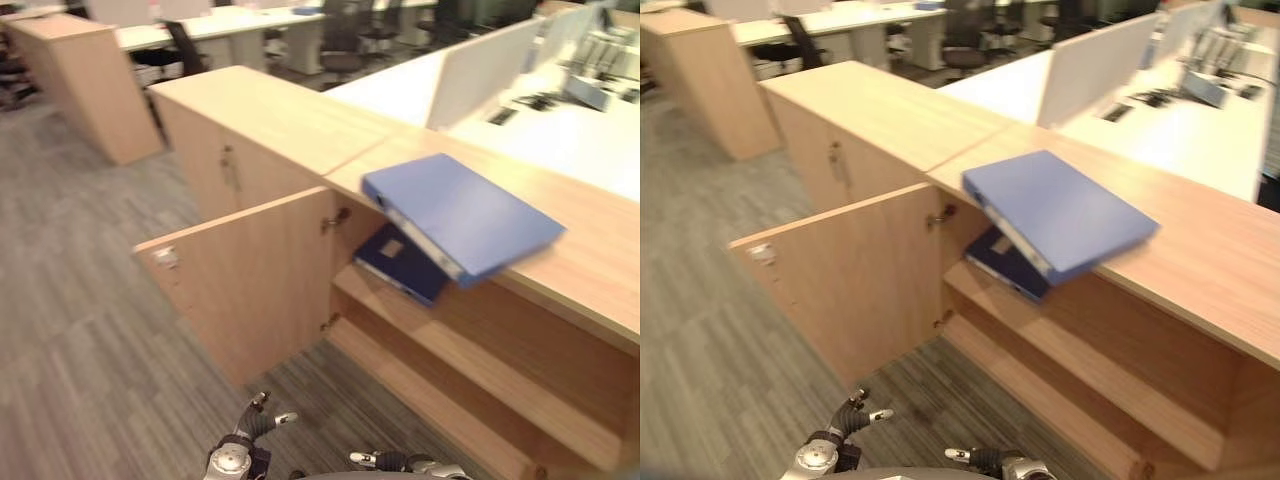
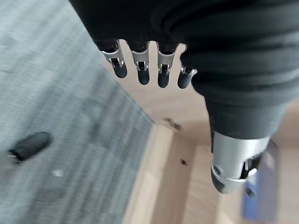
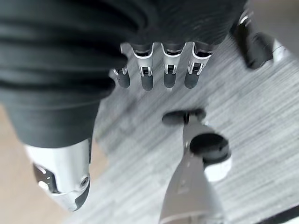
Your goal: Put the empty folder in the office cabinet
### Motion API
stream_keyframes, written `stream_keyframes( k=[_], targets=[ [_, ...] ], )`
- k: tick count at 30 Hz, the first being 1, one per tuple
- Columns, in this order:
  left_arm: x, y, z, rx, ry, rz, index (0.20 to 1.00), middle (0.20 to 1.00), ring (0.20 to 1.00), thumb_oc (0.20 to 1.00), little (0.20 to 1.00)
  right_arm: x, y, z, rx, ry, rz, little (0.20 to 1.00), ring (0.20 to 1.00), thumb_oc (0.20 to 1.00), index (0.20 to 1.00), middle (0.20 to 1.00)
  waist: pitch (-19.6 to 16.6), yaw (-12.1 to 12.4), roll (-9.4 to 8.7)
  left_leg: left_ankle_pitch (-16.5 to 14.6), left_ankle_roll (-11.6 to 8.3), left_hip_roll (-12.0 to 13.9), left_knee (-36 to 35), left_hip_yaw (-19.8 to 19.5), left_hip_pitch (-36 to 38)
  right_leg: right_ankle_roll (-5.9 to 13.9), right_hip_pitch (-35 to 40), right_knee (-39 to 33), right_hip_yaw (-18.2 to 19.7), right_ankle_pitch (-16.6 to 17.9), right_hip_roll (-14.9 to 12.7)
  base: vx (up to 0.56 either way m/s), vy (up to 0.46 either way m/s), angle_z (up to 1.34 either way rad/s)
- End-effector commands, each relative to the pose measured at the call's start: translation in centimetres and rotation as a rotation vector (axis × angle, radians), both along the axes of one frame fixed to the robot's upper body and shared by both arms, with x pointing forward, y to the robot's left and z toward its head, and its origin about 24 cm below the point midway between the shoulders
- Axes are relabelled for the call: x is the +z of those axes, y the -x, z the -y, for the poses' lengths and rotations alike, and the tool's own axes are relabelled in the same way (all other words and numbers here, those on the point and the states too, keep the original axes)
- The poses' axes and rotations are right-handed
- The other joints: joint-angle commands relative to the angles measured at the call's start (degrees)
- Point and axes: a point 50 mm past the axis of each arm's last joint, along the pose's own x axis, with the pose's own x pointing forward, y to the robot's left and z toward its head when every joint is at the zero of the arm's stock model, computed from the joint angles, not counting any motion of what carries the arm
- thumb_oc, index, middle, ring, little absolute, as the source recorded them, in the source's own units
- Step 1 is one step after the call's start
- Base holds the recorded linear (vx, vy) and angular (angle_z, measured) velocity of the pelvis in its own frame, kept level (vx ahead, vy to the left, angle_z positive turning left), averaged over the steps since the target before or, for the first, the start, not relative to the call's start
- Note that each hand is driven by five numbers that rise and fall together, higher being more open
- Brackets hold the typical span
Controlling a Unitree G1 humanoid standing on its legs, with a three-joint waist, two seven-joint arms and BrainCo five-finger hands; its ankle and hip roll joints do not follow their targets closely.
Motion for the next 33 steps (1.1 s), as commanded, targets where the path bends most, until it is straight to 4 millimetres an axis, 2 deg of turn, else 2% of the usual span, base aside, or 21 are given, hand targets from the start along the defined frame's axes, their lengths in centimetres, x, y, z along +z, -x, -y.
stream_keyframes(
  k=[1,5,9,11,12,13,14,15,16,17,21,23,25,26,27,28,30,33],
  targets=[
    [2.5,-3.4,2.5,-0.047,0.092,0.147,1.0,1.0,1.0,1.0,1.0,0.3,-1.5,0.1,-0.037,0.019,0.037,1.0,1.0,1.0,1.0,1.0,0.6,2.4,-1.13,-4.9,-1.23,2.2,0.1,1.2,5.6,-2.4,1.1,-7.5,-1.6,5.8,4.3,-0.01,-0.34,-0.98],
    [2.3,-3.3,3.1,-0.068,0.12,0.123,1.0,1.0,1.0,1.0,1.0,0.2,-0.9,0.1,-0.049,0.025,0.023,1.0,1.0,1.0,1.0,1.0,0.1,1.2,-0.9,-5.6,-2.16,3.5,0.1,3.6,7.2,-3.64,0.1,-7.5,3.5,4.2,6.7,0.04,-0.243,-0.59],
    [1.8,-2.6,3.6,-0.095,0.129,0.092,1.0,1.0,1.0,1.0,1.0,0.0,-0.2,-0.3,-0.047,0.006,0.011,1.0,1.0,1.0,1.0,1.0,-0.6,-0.3,-0.93,-6.8,-5.43,6.0,0.1,6.8,10.9,-5.77,-0.1,-7.5,8.5,2.6,10.4,0.11,-0.276,-0.43],
    [1.7,-2.5,3.5,-0.104,0.125,0.085,1.0,1.0,1.0,1.0,1.0,0.0,-0.1,-0.5,-0.012,0.011,0.005,1.0,1.0,1.0,1.0,1.0,0.1,-0.3,-1.39,-7.9,-7.0,7.5,3.2,7.8,11.3,-6.96,0.2,-7.5,9.8,2.3,11.3,0.08,-0.279,-0.45],
    [1.2,-2.3,3.4,-0.118,0.107,0.06,1.0,1.0,1.0,1.0,1.0,0.0,0.1,-0.6,0.029,0.02,0.002,1.0,1.0,1.0,1.0,1.0,0.3,-0.5,-2.24,-10.0,-8.8,10.0,8.5,8.8,10.5,-8.01,0.8,-7.5,11.1,1.9,12.1,0.07,-0.328,-0.34],
    [1.1,-2.3,3.3,-0.12,0.103,0.056,1.0,1.0,1.0,1.0,1.0,0.0,0.1,-0.7,0.033,0.02,0.001,1.0,1.0,1.0,1.0,1.0,0.4,-0.6,-2.55,-11.1,-9.05,10.8,10.7,8.7,10.4,-8.43,1.0,-7.5,11.9,1.7,12.4,0.09,-0.301,-0.32],
    [1.1,-2.3,3.4,-0.12,0.099,0.056,1.0,1.0,1.0,1.0,1.0,0.0,0.1,-0.7,0.036,0.021,-0.001,1.0,1.0,1.0,1.0,1.0,0.8,-0.5,-2.78,-11.9,-9.12,11.6,14.6,6.9,9.6,-8.93,1.1,-7.5,13.5,1.5,12.6,0.08,-0.178,-0.52],
    [0.8,-1.9,3.4,-0.107,0.099,0.042,1.0,1.0,1.0,1.0,1.0,-0.1,0.3,-0.6,0.039,0.026,-0.012,1.0,1.0,1.0,1.0,1.0,0.9,0.1,-2.71,-11.5,-8.59,10.6,17.7,-0.9,6.7,-9.4,1.2,-7.5,15.1,1.0,12.8,0.1,-0.133,-0.88],
    [0.5,-1.4,3.2,-0.085,0.099,0.028,1.0,1.0,1.0,1.0,1.0,-0.2,0.7,-0.7,0.045,0.034,-0.02,1.0,1.0,1.0,1.0,1.0,1.3,0.5,-3.06,-12.7,-7.42,8.0,16.3,-8.8,4.1,-9.56,1.3,-7.5,16.8,0.3,13.1,0.1,-0.042,-0.91],
    [0.6,-1.3,3.0,-0.068,0.1,0.028,1.0,1.0,1.0,1.0,1.0,-0.2,0.8,-0.6,0.051,0.045,-0.024,1.0,1.0,1.0,1.0,1.0,1.7,0.9,-3.03,-10.1,-7.96,7.2,12.6,-14.6,2.3,-9.54,1.4,-7.5,18.6,0.2,13.4,0.08,0.026,-0.84],
    [0.9,-1.6,2.5,-0.034,0.094,0.042,1.0,1.0,1.0,1.0,1.0,-0.1,0.2,-0.2,0.034,0.062,-0.011,1.0,1.0,1.0,1.0,1.0,3.2,1.8,-2.52,-5.2,-8.75,5.8,8.8,-28.1,-3.7,-9.57,1.2,-7.5,22.7,0.3,13.5,0.03,0.101,-0.76],
    [0.9,-1.6,2.5,-0.027,0.099,0.043,1.0,1.0,1.0,1.0,1.0,-0.1,0.2,-0.1,0.029,0.066,-0.007,1.0,1.0,1.0,1.0,1.0,3.1,1.9,-2.11,-5.4,-8.54,6.1,7.5,-28.0,-2.4,-9.12,1.1,-7.5,23.7,0.5,13.5,0.08,0.25,-0.98],
    [0.9,-1.3,2.4,-0.026,0.11,0.029,1.0,1.0,1.0,1.0,1.0,-0.1,-0.1,-0.1,-0.013,0.064,0.015,1.0,1.0,1.0,1.0,1.0,2.0,1.3,-0.71,-4.8,-6.66,4.5,3.2,-24.4,2.6,-7.06,0.4,-7.5,26.1,0.8,11.5,0.15,0.515,-0.65],
    [0.9,-1.3,2.4,-0.026,0.11,0.028,1.0,1.0,1.0,1.0,1.0,-0.1,0.0,-0.1,-0.013,0.064,0.014,1.0,1.0,1.0,1.0,1.0,2.1,1.5,-0.73,-4.7,-6.64,4.5,3.0,-24.3,2.8,-7.04,0.5,-7.5,26.2,0.8,11.5,0.13,0.419,-0.6],
    [1.0,-1.4,2.2,-0.036,0.105,0.029,1.0,1.0,1.0,1.0,1.0,0.0,-0.3,-0.3,-0.014,0.057,0.028,1.0,1.0,1.0,1.0,1.0,1.8,1.2,-0.43,-4.2,-5.26,3.5,1.1,-23.0,4.7,-6.08,0.1,-7.5,27.4,0.9,10.6,0.1,0.283,-0.66],
    [1.0,-1.5,2.2,-0.038,0.104,0.03,1.0,1.0,1.0,1.0,1.0,0.1,-0.5,-0.5,-0.013,0.052,0.035,1.0,1.0,1.0,1.0,1.0,1.6,1.2,-0.4,-4.1,-4.71,2.9,0.5,-22.4,5.5,-5.58,0.0,-7.5,28.0,1.0,10.1,0.12,0.369,-0.62],
    [1.0,-1.6,2.1,-0.034,0.101,0.031,1.0,1.0,1.0,1.0,1.0,0.1,-0.6,-0.5,-0.014,0.05,0.041,1.0,1.0,1.0,1.0,1.0,1.6,1.2,-0.43,-4.3,-4.17,2.4,0.3,-21.9,6.0,-5.18,-0.1,-7.5,28.5,1.2,9.7,0.06,0.198,-0.23],
    [0.8,-1.4,1.8,0.0,0.097,0.022,1.0,1.0,1.0,1.0,1.0,0.2,-0.8,-1.0,-0.012,0.039,0.047,1.0,1.0,1.0,1.0,1.0,1.3,1.6,-0.49,-5.4,-2.39,0.7,0.1,-20.5,7.2,-3.57,-0.7,-7.5,29.0,2.0,8.0,0.06,0.205,-0.21]
  ],
)
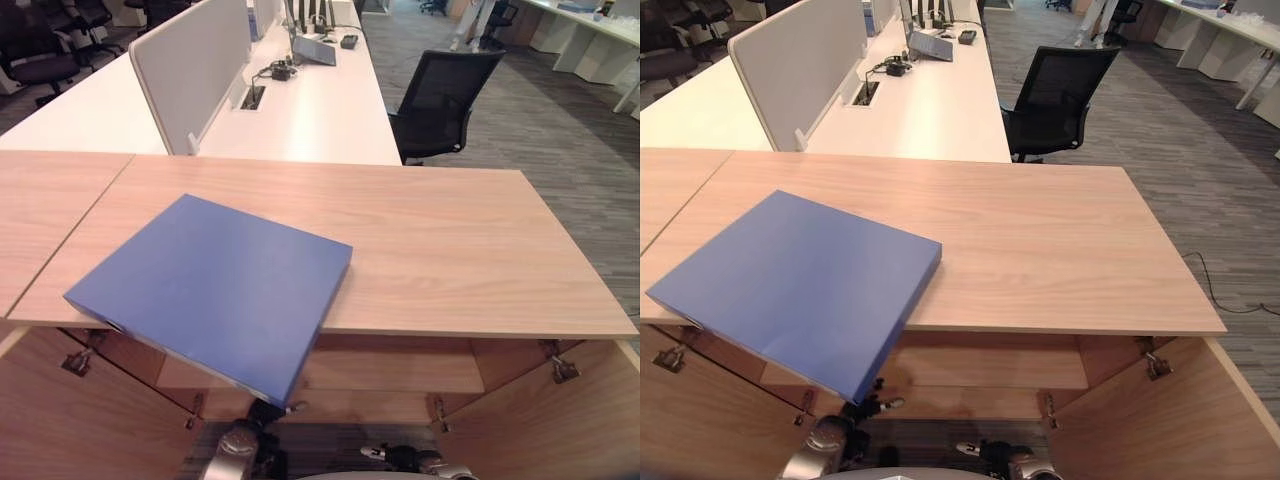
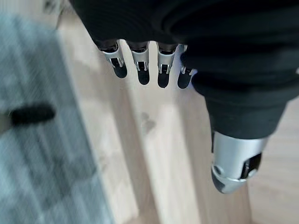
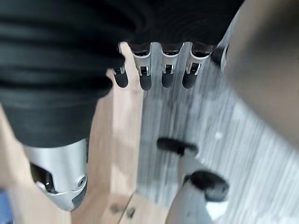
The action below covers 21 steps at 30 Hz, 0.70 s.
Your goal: Put the empty folder in the office cabinet
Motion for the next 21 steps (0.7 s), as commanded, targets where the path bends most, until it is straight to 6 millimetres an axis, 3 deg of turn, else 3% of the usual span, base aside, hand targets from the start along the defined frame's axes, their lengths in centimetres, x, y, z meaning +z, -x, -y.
stream_keyframes(
  k=[1,4,9,10,12,15,17,18,21],
  targets=[
    [0.4,0.1,2.0,0.015,0.068,0.043,1.0,1.0,1.0,1.0,1.0,0.0,0.0,0.2,0.005,0.002,-0.011,1.0,1.0,1.0,1.0,1.0,-2.7,1.6,1.45,-6.7,1.03,0.8,0.2,3.9,6.6,0.2,-4.8,-5.0,1.7,3.9,3.3,0.03,0.203,-0.16],
    [0.3,0.3,2.0,0.033,0.075,0.039,1.0,1.0,1.0,1.0,1.0,0.0,-0.2,-0.1,0.005,-0.001,0.006,1.0,1.0,1.0,1.0,1.0,-2.5,1.6,1.25,-7.3,2.44,-0.9,0.2,5.3,6.7,2.06,-6.3,-5.0,1.8,5.5,1.3,0.0,0.189,-0.18],
    [0.3,0.3,2.2,0.029,0.094,0.026,1.0,1.0,1.0,1.0,1.0,0.2,-0.9,-0.4,0.001,-0.007,0.03,1.0,1.0,1.0,1.0,1.0,-1.9,1.8,1.01,-7.3,3.46,-1.5,0.2,7.4,6.2,3.4,-8.9,-5.0,1.4,7.3,0.0,-0.05,0.126,-0.16],
    [0.2,0.4,2.1,0.025,0.095,0.016,1.0,1.0,1.0,1.0,1.0,0.4,-1.3,-0.6,0.006,-0.016,0.041,1.0,1.0,1.0,1.0,1.0,-1.5,2.3,1.08,-7.1,3.59,-1.1,0.2,8.7,5.6,3.74,-8.9,-5.0,-3.0,7.6,-0.3,-0.1,-0.014,-0.21],
    [0.2,0.4,1.9,0.022,0.096,0.002,1.0,1.0,1.0,1.0,1.0,0.5,-1.7,-0.8,0.01,-0.022,0.054,1.0,1.0,1.0,1.0,1.0,-1.3,2.7,1.55,-6.5,3.66,-0.1,0.2,9.9,4.3,2.73,-6.8,-3.7,-6.6,6.4,0.4,-0.13,-0.022,-0.27],
    [0.1,0.4,1.6,0.028,0.091,-0.014,1.0,1.0,1.0,1.0,1.0,0.6,-1.9,-1.1,0.015,-0.033,0.063,1.0,1.0,1.0,1.0,1.0,-1.7,3.0,1.94,-6.1,3.75,0.5,0.2,10.8,3.3,1.79,-6.7,0.6,-4.3,3.5,1.4,-0.07,0.007,-0.24],
    [0.0,0.5,1.3,0.04,0.086,-0.034,1.0,1.0,1.0,1.0,1.0,0.7,-2.0,-1.3,0.014,-0.041,0.061,1.0,1.0,1.0,1.0,1.0,-1.9,3.4,2.19,-5.6,3.53,1.0,0.2,11.0,2.7,1.69,-6.1,4.6,0.1,0.2,3.0,-0.05,-0.052,-0.2],
    [-0.2,0.7,1.2,0.054,0.086,-0.047,1.0,1.0,1.0,1.0,1.0,0.6,-1.8,-1.3,0.01,-0.042,0.056,1.0,1.0,1.0,1.0,1.0,-2.1,3.6,2.05,-5.3,3.11,1.2,0.2,10.7,2.5,1.8,-5.4,5.7,4.3,-1.2,4.3,-0.05,-0.133,-0.13],
    [-0.2,0.7,1.0,0.069,0.085,-0.056,1.0,1.0,1.0,1.0,1.0,0.6,-1.7,-1.4,0.011,-0.046,0.053,1.0,1.0,1.0,1.0,1.0,-2.2,3.8,1.43,-4.7,1.91,1.6,0.2,9.7,2.2,1.65,-3.1,4.2,7.1,-2.7,5.4,-0.05,-0.185,-0.04]
  ],
)
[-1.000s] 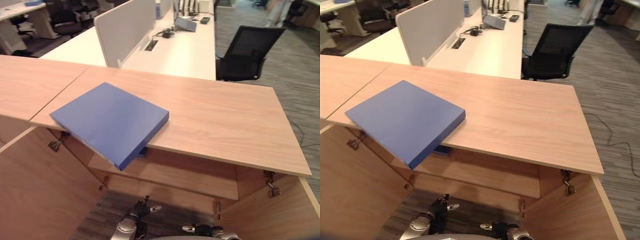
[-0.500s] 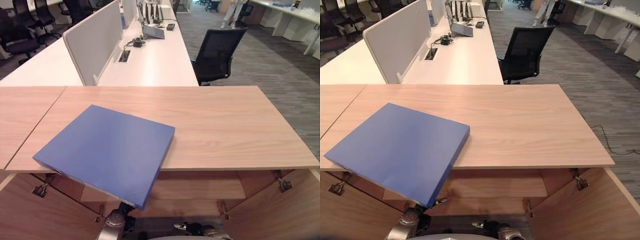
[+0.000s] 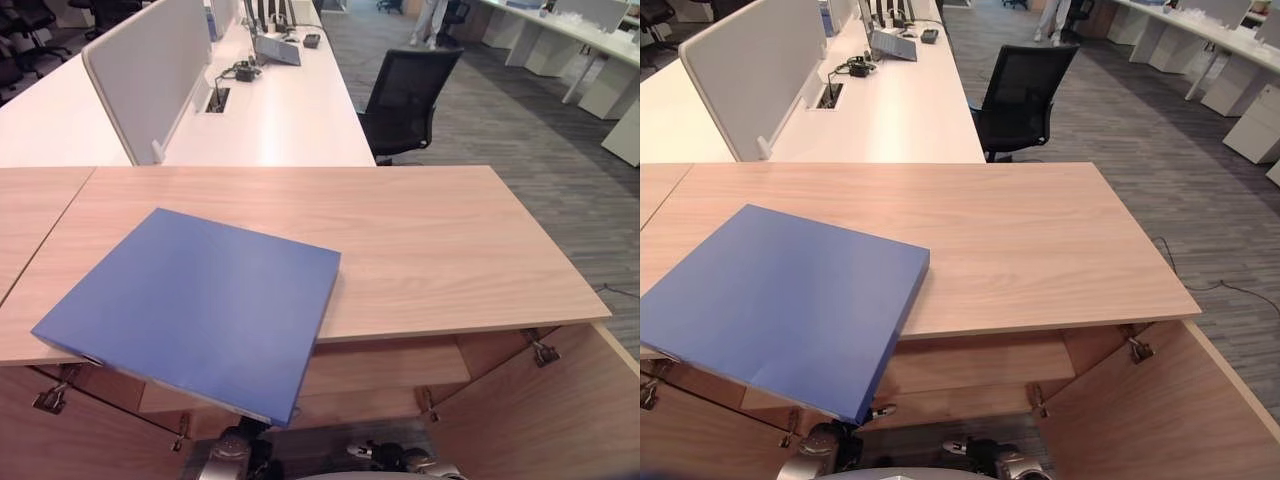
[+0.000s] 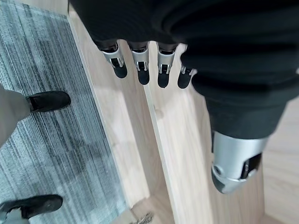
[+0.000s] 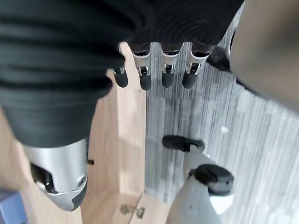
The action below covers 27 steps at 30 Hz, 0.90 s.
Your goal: Put the empty folder in the office cabinet
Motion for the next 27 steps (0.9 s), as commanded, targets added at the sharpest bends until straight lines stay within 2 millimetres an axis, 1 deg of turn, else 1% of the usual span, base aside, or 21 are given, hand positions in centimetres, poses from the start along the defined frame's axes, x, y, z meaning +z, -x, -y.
stream_keyframes(
  k=[1,3,4,5,6,7,8,11,12,13,14,15,16,17,18,19,20,21,24,25,27],
  targets=[
    [1.0,-1.6,1.5,-0.002,0.049,0.072,1.0,1.0,1.0,1.0,1.0,0.4,-1.6,-0.2,-0.017,-0.017,0.034,1.0,1.0,1.0,1.0,1.0,0.4,2.2,3.24,-3.0,1.61,0.3,0.8,2.3,3.7,1.72,5.1,0.6,1.1,-3.3,4.0,-0.09,-0.267,0.17],
    [1.1,-1.7,1.2,0.031,0.053,0.079,1.0,1.0,1.0,1.0,1.0,0.5,-1.7,-0.4,0.001,-0.021,0.036,1.0,1.0,1.0,1.0,1.0,0.5,2.5,2.49,-1.6,-0.2,1.1,0.8,1.8,2.9,0.33,7.1,-4.6,-0.1,-2.8,5.9,-0.11,-0.292,0.23],
    [1.1,-1.6,1.2,0.031,0.053,0.079,1.0,1.0,1.0,1.0,1.0,0.5,-1.7,-0.4,0.001,-0.021,0.036,1.0,1.0,1.0,1.0,1.0,0.5,2.5,2.5,-1.6,-0.22,1.1,0.8,1.8,3.0,0.31,7.2,-4.8,-0.1,-2.7,5.9,-0.08,-0.211,0.22],
    [1.2,-1.6,1.2,0.038,0.054,0.081,1.0,1.0,1.0,1.0,1.0,0.5,-1.7,-0.4,0.005,-0.021,0.034,1.0,1.0,1.0,1.0,1.0,0.5,2.4,2.44,-1.2,-0.73,1.4,0.8,1.3,2.5,-0.54,7.5,-6.3,-0.6,-2.4,6.3,-0.09,-0.199,0.15],
    [1.3,-1.7,1.2,0.047,0.06,0.084,1.0,1.0,1.0,1.0,1.0,0.6,-1.9,-0.5,0.008,-0.023,0.038,1.0,1.0,1.0,1.0,1.0,0.7,2.2,2.57,-0.2,-1.89,2.2,0.8,0.2,2.0,-1.67,7.3,-6.5,-0.3,-2.9,7.7,-0.24,-0.422,0.17],
    [1.2,-1.9,1.4,0.07,0.079,0.086,1.0,1.0,1.0,1.0,1.0,0.6,-1.8,-0.4,0.004,-0.023,0.039,1.0,1.0,1.0,1.0,1.0,0.8,1.8,2.78,1.6,-3.28,4.1,0.8,-0.3,0.4,-3.6,6.4,-6.5,-0.1,-2.6,9.5,-0.28,-0.461,0.14],
    [1.3,-1.9,1.5,0.082,0.09,0.089,1.0,1.0,1.0,1.0,1.0,0.6,-1.9,-0.5,0.001,-0.026,0.042,1.0,1.0,1.0,1.0,1.0,0.9,1.7,2.94,2.6,-3.97,4.9,0.8,-0.7,-0.3,-4.39,6.1,-6.5,-0.4,-2.7,10.3,-0.29,-0.433,0.24],
    [1.2,-2.0,1.9,0.104,0.111,0.092,1.0,1.0,1.0,1.0,1.0,0.7,-2.1,-0.3,-0.007,-0.029,0.053,1.0,1.0,1.0,1.0,1.0,1.1,1.2,3.43,4.6,-5.13,6.3,0.8,-0.8,-2.1,-5.62,5.5,-6.5,-1.4,-2.4,11.7,-0.15,-0.182,0.23],
    [1.0,-2.0,2.2,0.12,0.13,0.084,1.0,1.0,1.0,1.0,1.0,0.8,-2.4,-0.2,-0.011,-0.027,0.06,1.0,1.0,1.0,1.0,1.0,1.4,1.1,3.66,5.7,-5.57,7.0,0.8,0.4,-3.0,-6.05,5.4,-6.5,-2.0,-2.1,12.0,-0.29,-0.251,0.29],
    [0.7,-2.0,2.7,0.15,0.158,0.072,1.0,1.0,1.0,1.0,1.0,0.8,-2.6,0.0,-0.014,-0.023,0.068,1.0,1.0,1.0,1.0,1.0,1.9,0.6,3.12,3.7,-4.64,7.2,2.9,4.8,-2.0,-6.58,4.9,-6.5,-3.0,-1.1,11.5,-0.23,-0.165,0.42],
    [0.7,-2.0,2.7,0.15,0.158,0.073,1.0,1.0,1.0,1.0,1.0,0.8,-2.6,0.0,-0.014,-0.023,0.068,1.0,1.0,1.0,1.0,1.0,1.8,0.6,3.15,3.7,-4.63,7.3,3.0,4.7,-2.1,-6.6,4.8,-6.5,-3.0,-1.1,11.5,-0.22,-0.143,0.56],
    [0.7,-1.9,3.0,0.161,0.18,0.069,1.0,1.0,1.0,1.0,1.0,0.9,-2.6,0.1,-0.025,-0.023,0.071,1.0,1.0,1.0,1.0,1.0,1.8,0.1,2.51,0.5,-3.89,6.8,6.5,6.3,-1.5,-6.86,4.2,-6.5,-3.6,-0.2,10.9,-0.17,-0.112,0.58],
    [0.3,-1.3,3.7,0.169,0.215,0.045,1.0,1.0,1.0,1.0,1.0,0.8,-2.5,0.2,-0.056,-0.032,0.071,1.0,1.0,1.0,1.0,1.0,1.4,-0.6,1.48,-5.0,-2.88,4.8,11.3,6.6,-0.1,-7.34,3.2,-6.5,-4.0,0.8,10.0,-0.16,-0.112,0.52],
    [0.2,-1.3,3.7,0.169,0.215,0.044,1.0,1.0,1.0,1.0,1.0,0.8,-2.5,0.2,-0.056,-0.032,0.07,1.0,1.0,1.0,1.0,1.0,1.5,-0.6,1.53,-5.3,-2.89,4.9,11.7,6.6,-0.1,-7.32,3.3,-6.5,-4.0,0.8,10.0,-0.11,-0.081,0.43],
    [0.0,-0.9,4.1,0.169,0.235,0.028,1.0,1.0,1.0,1.0,1.0,0.8,-2.4,0.2,-0.068,-0.037,0.069,1.0,1.0,1.0,1.0,1.0,1.3,-0.9,1.39,-7.3,-2.61,4.1,12.5,6.4,0.9,-7.36,3.1,-6.5,-4.1,0.9,9.8,-0.06,-0.015,0.32],
    [-0.5,-0.1,4.7,0.178,0.272,-0.009,1.0,1.0,1.0,1.0,1.0,0.7,-2.0,0.4,-0.094,-0.038,0.059,1.0,1.0,1.0,1.0,1.0,0.7,-1.5,1.52,-9.8,-1.95,2.2,12.7,5.9,3.2,-7.29,2.7,-6.5,-4.2,1.1,10.0,-0.06,-0.015,0.07],
    [-0.5,-0.1,4.7,0.178,0.272,-0.009,1.0,1.0,1.0,1.0,1.0,0.7,-2.0,0.4,-0.094,-0.038,0.059,1.0,1.0,1.0,1.0,1.0,0.8,-1.5,1.57,-9.9,-1.96,2.3,12.7,5.9,3.4,-7.27,2.9,-6.5,-4.2,1.1,10.0,-0.05,0.009,-0.11],
    [-0.7,0.4,5.0,0.192,0.293,-0.032,1.0,1.0,1.0,1.0,1.0,0.6,-1.8,0.3,-0.104,-0.044,0.053,1.0,1.0,1.0,1.0,1.0,0.4,-1.9,2.01,-10.0,-1.62,1.5,11.0,5.7,4.8,-7.07,2.6,-6.5,-4.3,1.2,10.5,-0.02,0.038,-0.12],
    [-1.3,1.6,5.5,0.253,0.346,-0.061,1.0,1.0,1.0,1.0,1.0,0.5,-1.4,0.3,-0.142,-0.057,0.042,1.0,1.0,1.0,1.0,1.0,-0.5,-2.3,3.4,-7.1,-1.07,0.8,2.1,5.6,8.0,-6.72,1.9,-6.5,-4.4,1.6,11.7,-0.05,0.084,0.16],
    [-1.5,2.0,5.9,0.3,0.382,-0.079,1.0,1.0,1.0,1.0,1.0,0.5,-1.3,0.3,-0.178,-0.061,0.035,1.0,1.0,1.0,1.0,1.0,-0.9,-2.4,4.11,-6.0,-1.37,1.2,0.8,5.4,7.4,-6.5,1.1,-6.5,-4.4,1.8,11.9,-0.07,0.098,0.26],
    [-1.7,2.3,5.9,0.347,0.4,-0.087,1.0,1.0,1.0,1.0,1.0,0.4,-1.1,0.4,-0.197,-0.065,0.035,1.0,1.0,1.0,1.0,1.0,-1.4,-2.3,4.46,-5.5,-1.72,1.3,0.8,5.5,6.6,-6.36,0.4,-6.5,-4.7,2.1,11.8,-0.1,0.119,0.12]
  ],
)
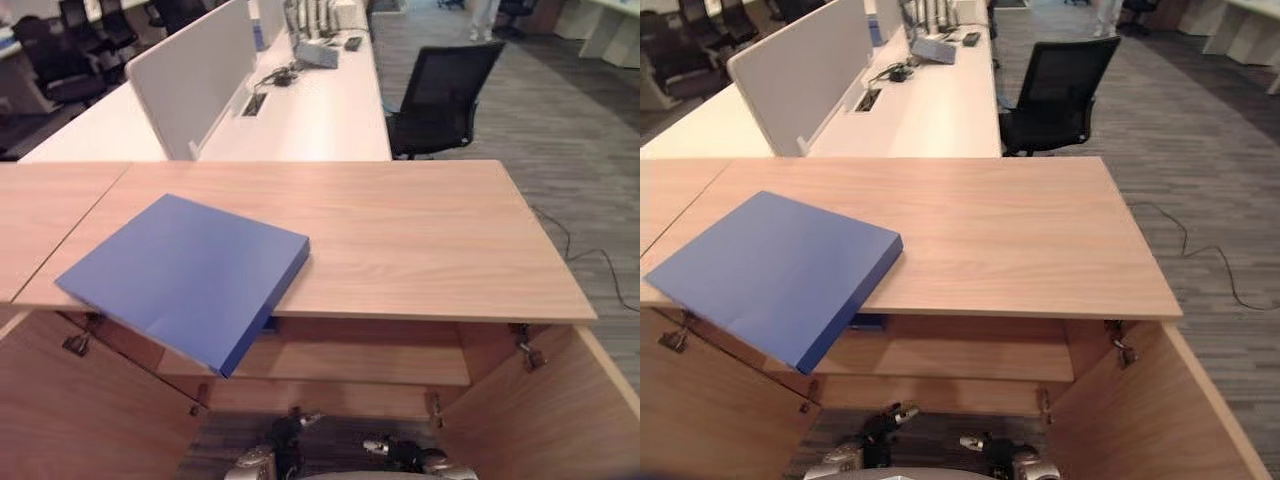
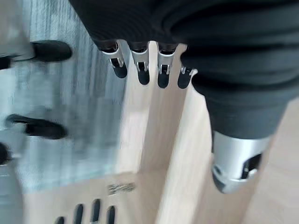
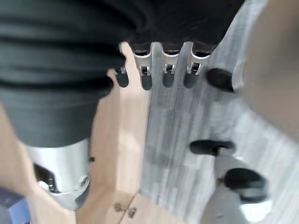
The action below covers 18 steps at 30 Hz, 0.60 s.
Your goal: Put the empty folder in the office cabinet
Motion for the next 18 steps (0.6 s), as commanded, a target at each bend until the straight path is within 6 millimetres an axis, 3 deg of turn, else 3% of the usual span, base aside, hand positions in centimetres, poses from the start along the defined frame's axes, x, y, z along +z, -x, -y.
stream_keyframes(
  k=[1,10,14,18],
  targets=[
    [0.0,0.5,1.0,0.113,0.072,0.007,1.0,1.0,1.0,1.0,1.0,0.0,-0.2,-2.3,-0.09,-0.098,-0.026,1.0,1.0,1.0,1.0,1.0,-2.3,0.7,-1.32,-3.5,-0.91,-1.4,0.1,-1.5,0.1,0.56,-2.5,-0.8,2.7,1.4,1.2,-0.1,0.124,0.07],
    [1.5,0.1,-0.4,0.308,0.064,0.09,1.0,1.0,1.0,1.0,1.0,0.0,-0.4,-1.5,-0.153,-0.074,-0.008,1.0,1.0,1.0,1.0,1.0,-1.9,2.3,-1.12,-3.0,0.95,-2.6,0.1,-3.5,-1.1,1.42,-3.9,-0.8,2.7,3.2,0.1,-0.06,0.085,0.02],
    [2.8,0.0,-2.3,0.474,0.048,0.148,1.0,1.0,1.0,1.0,1.0,0.2,-0.8,-1.0,-0.188,-0.06,0.01,1.0,1.0,1.0,1.0,1.0,-1.6,3.3,-1.47,-2.9,1.56,-2.9,0.1,-4.1,-1.4,1.79,-4.1,-0.8,2.3,3.3,-0.2,-0.03,0.043,0.02],
    [3.2,0.4,-3.7,0.512,-0.017,0.133,1.0,1.0,1.0,1.0,1.0,0.1,-0.6,-0.4,-0.205,-0.039,0.004,1.0,1.0,1.0,1.0,1.0,-1.5,3.8,-1.58,-2.8,1.86,-3.1,0.1,-4.3,-1.2,1.93,-3.7,-0.8,1.9,3.1,-0.2,0.0,0.021,0.05]
  ],
)
